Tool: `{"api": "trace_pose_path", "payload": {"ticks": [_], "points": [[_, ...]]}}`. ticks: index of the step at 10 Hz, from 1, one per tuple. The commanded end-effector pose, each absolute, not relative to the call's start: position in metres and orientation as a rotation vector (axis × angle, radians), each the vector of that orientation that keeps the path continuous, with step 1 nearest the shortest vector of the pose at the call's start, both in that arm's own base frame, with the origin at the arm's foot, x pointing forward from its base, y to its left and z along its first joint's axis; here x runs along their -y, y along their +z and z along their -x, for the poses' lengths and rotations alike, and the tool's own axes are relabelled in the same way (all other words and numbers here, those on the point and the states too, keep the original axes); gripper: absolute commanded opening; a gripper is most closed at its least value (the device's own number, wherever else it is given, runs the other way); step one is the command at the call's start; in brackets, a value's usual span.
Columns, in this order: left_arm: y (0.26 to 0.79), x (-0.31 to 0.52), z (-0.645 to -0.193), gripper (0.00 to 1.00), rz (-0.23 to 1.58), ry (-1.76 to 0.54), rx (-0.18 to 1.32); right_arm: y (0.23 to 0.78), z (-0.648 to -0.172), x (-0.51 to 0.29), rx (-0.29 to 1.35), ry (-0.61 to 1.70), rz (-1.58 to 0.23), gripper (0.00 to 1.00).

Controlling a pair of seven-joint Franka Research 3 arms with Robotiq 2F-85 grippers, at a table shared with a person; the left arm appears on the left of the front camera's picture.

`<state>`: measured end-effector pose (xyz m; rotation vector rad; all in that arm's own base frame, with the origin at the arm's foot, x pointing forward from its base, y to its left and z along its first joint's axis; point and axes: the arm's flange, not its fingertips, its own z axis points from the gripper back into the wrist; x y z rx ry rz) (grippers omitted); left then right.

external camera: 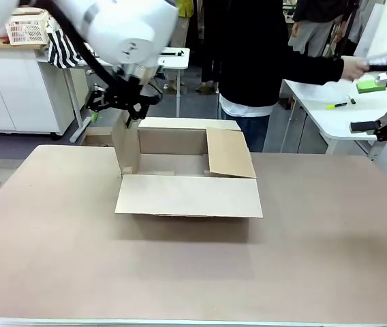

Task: Pack the gift set into the box.
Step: Place both hands on the side flaps of the Package Box and spread them outward.

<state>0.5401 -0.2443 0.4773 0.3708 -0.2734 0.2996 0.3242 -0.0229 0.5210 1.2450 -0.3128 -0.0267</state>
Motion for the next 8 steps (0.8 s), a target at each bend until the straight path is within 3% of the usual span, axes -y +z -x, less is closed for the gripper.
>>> {"api": "trace_pose_path", "payload": {"ticks": [1,8], "points": [[0.472,0.208,-0.52,1.0,-0.241,0.301,0.262,0.522,-0.326,0.022,0.331,-0.003,-1.252,1.0],[0.46,0.096,-0.521,1.0,0.376,0.228,0.199,0.522,-0.326,0.022,0.331,-0.003,-1.252,1.0]]}}
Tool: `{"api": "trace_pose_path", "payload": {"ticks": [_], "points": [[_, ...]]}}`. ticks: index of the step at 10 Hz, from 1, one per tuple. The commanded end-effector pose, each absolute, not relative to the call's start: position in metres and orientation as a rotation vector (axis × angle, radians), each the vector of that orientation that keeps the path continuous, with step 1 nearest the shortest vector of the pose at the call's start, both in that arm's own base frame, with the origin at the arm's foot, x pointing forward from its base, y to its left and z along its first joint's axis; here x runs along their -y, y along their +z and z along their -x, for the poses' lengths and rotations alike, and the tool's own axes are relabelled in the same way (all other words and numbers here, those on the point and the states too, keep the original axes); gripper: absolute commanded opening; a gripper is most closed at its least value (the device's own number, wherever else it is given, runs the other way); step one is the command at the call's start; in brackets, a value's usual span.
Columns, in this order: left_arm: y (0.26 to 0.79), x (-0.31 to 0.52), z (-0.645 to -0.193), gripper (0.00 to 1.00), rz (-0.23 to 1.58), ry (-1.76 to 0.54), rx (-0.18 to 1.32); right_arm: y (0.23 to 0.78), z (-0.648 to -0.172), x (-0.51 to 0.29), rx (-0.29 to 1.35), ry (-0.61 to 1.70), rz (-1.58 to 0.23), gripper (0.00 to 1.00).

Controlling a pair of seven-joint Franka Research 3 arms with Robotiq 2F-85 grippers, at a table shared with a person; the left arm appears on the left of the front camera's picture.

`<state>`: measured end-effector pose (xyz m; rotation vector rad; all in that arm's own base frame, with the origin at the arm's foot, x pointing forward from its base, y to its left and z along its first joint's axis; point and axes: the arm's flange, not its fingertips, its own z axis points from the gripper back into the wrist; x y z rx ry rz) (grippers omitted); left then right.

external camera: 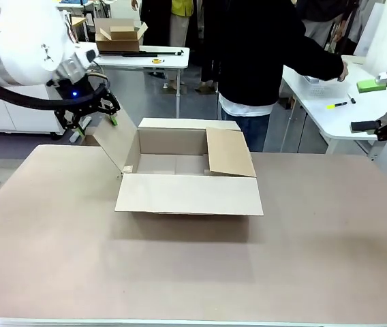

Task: Pack the gift set into the box.
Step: Place both hands on the side flaps of the Package Box and spread them outward.

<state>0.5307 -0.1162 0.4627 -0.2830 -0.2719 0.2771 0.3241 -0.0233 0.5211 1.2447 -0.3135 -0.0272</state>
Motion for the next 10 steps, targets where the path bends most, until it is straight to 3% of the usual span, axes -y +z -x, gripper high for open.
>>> {"api": "trace_pose_path", "payload": {"ticks": [1,6,8,10], "points": [[0.464,0.132,-0.532,1.0,0.184,0.294,0.283,0.522,-0.326,0.022,0.331,-0.003,-1.252,1.0],[0.464,0.132,-0.532,1.0,0.184,0.294,0.283,0.521,-0.324,0.023,0.314,-0.027,-1.245,1.0],[0.464,0.132,-0.532,1.0,0.184,0.294,0.283,0.521,-0.388,-0.097,0.159,0.063,-0.973,1.0],[0.464,0.132,-0.532,1.0,0.184,0.294,0.283,0.474,-0.436,-0.176,0.202,-0.094,-0.652,1.0]]}}
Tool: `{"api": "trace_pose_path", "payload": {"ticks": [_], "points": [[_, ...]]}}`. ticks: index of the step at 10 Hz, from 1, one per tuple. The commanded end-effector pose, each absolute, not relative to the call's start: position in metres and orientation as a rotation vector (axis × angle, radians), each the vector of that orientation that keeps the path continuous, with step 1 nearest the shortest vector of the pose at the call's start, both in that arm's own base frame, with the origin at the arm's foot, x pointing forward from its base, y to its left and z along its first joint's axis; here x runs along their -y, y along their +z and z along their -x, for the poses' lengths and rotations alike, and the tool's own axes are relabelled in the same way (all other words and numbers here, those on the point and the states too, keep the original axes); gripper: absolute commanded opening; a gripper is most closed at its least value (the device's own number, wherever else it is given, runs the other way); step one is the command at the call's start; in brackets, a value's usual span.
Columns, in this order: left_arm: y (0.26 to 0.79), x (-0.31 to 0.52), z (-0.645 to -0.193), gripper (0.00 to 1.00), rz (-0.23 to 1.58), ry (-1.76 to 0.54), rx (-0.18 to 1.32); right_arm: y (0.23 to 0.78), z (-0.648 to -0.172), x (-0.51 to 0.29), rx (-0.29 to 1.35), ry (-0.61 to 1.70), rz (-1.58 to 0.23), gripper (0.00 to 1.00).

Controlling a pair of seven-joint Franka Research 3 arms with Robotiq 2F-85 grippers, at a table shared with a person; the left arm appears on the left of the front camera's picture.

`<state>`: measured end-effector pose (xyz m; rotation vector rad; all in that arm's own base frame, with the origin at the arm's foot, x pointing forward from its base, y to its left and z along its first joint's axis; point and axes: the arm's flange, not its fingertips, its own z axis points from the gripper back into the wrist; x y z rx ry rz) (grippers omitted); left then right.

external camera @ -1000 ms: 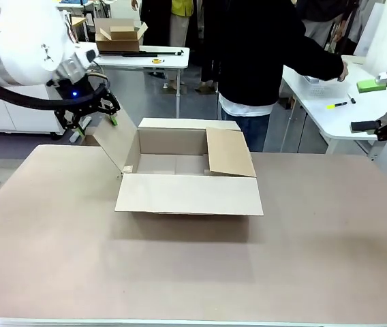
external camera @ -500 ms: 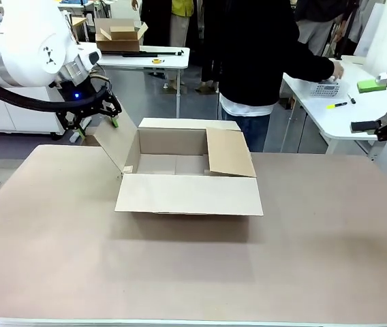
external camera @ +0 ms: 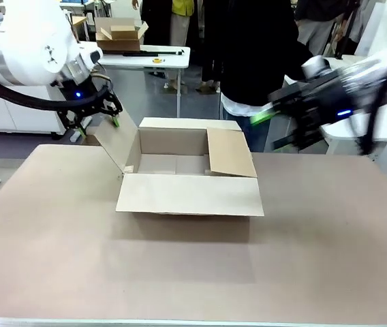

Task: Pack the gift set into the box.
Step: Place both hands on the side flaps of the Package Box and spread them outward.

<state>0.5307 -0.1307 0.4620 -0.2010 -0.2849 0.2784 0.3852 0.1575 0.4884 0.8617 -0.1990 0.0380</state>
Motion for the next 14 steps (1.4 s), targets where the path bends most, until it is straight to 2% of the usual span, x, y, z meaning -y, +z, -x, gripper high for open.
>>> {"api": "trace_pose_path", "payload": {"ticks": [1,2,3,4,6,7,9,12,14], "points": [[0.464,0.132,-0.532,1.0,0.184,0.294,0.283,0.451,-0.443,-0.212,0.26,-0.077,-0.543,1.0],[0.464,0.132,-0.532,1.0,0.184,0.294,0.283,0.434,-0.44,-0.248,0.345,0.037,-0.455,1.0],[0.464,0.132,-0.532,1.0,0.184,0.294,0.283,0.434,-0.431,-0.261,0.439,0.132,-0.446,1.0],[0.464,0.132,-0.532,1.0,0.184,0.294,0.283,0.446,-0.415,-0.237,0.295,0.063,-0.622,1.0],[0.464,0.132,-0.532,1.0,0.184,0.294,0.283,0.446,-0.415,-0.237,0.295,0.063,-0.622,1.0],[0.464,0.132,-0.532,1.0,0.184,0.294,0.283,0.432,-0.421,-0.257,0.347,0.116,-0.557,1.0],[0.464,0.132,-0.532,1.0,0.184,0.294,0.283,0.466,-0.434,-0.286,0.321,0.213,-0.454,1.0],[0.464,0.132,-0.532,1.0,0.184,0.294,0.283,0.51,-0.488,-0.327,0.223,0.239,-0.206,1.0],[0.464,0.132,-0.532,1.0,0.184,0.294,0.283,0.494,-0.516,-0.341,0.236,0.204,-0.131,1.0]]}}
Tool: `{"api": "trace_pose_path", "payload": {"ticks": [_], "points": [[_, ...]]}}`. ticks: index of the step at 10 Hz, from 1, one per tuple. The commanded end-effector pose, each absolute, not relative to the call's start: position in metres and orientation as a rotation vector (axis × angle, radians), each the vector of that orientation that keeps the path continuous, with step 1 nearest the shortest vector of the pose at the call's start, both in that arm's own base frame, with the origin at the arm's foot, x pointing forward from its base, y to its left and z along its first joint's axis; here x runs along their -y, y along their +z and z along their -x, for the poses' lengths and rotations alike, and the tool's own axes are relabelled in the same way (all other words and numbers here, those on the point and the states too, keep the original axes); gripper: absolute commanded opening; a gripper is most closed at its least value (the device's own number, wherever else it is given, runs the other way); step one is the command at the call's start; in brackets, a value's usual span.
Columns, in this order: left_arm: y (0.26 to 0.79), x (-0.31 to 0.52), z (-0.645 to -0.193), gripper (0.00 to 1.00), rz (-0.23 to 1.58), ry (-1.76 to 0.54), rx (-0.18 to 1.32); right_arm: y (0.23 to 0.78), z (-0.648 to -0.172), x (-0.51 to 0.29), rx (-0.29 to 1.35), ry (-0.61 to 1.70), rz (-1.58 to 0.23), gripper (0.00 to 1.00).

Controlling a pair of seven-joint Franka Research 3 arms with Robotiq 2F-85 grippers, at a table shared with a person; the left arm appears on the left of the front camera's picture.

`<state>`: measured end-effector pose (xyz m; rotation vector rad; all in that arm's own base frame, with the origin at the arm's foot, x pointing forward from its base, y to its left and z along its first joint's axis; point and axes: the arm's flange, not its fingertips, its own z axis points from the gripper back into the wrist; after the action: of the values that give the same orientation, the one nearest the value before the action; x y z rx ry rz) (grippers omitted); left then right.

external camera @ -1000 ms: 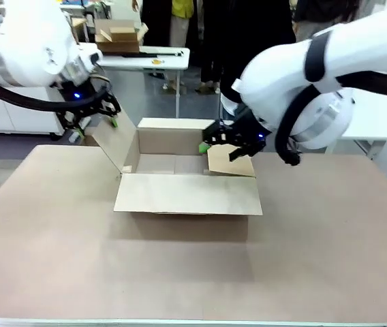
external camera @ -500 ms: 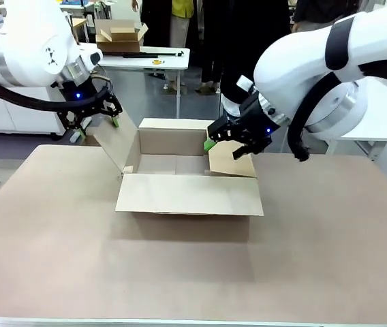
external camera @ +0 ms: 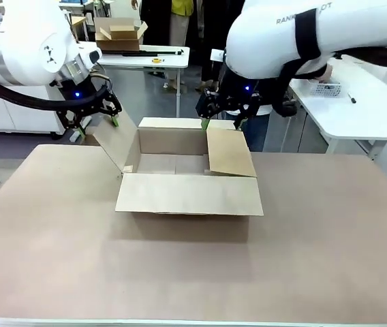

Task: Pack the gift set into the box.
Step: Place both hands on the side flaps of the Package Box and spread them outward.

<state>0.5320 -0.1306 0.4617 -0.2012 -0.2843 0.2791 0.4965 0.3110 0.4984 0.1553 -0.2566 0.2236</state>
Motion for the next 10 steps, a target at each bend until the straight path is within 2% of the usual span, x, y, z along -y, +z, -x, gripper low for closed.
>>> {"api": "trace_pose_path", "payload": {"ticks": [1,2,3,7,10], "points": [[0.464,0.132,-0.532,1.0,0.184,0.294,0.283,0.473,-0.525,-0.35,0.254,0.182,-0.102,1.0],[0.464,0.132,-0.532,1.0,0.184,0.294,0.283,0.459,-0.53,-0.356,0.239,0.19,-0.09,1.0],[0.464,0.132,-0.532,1.0,0.184,0.294,0.283,0.438,-0.534,-0.361,0.278,0.149,0.035,1.0],[0.464,0.132,-0.532,1.0,0.184,0.294,0.283,0.392,-0.534,-0.361,0.329,0.15,0.263,1.0],[0.464,0.132,-0.532,1.0,0.184,0.294,0.283,0.396,-0.531,-0.359,0.41,0.162,0.35,1.0]]}}
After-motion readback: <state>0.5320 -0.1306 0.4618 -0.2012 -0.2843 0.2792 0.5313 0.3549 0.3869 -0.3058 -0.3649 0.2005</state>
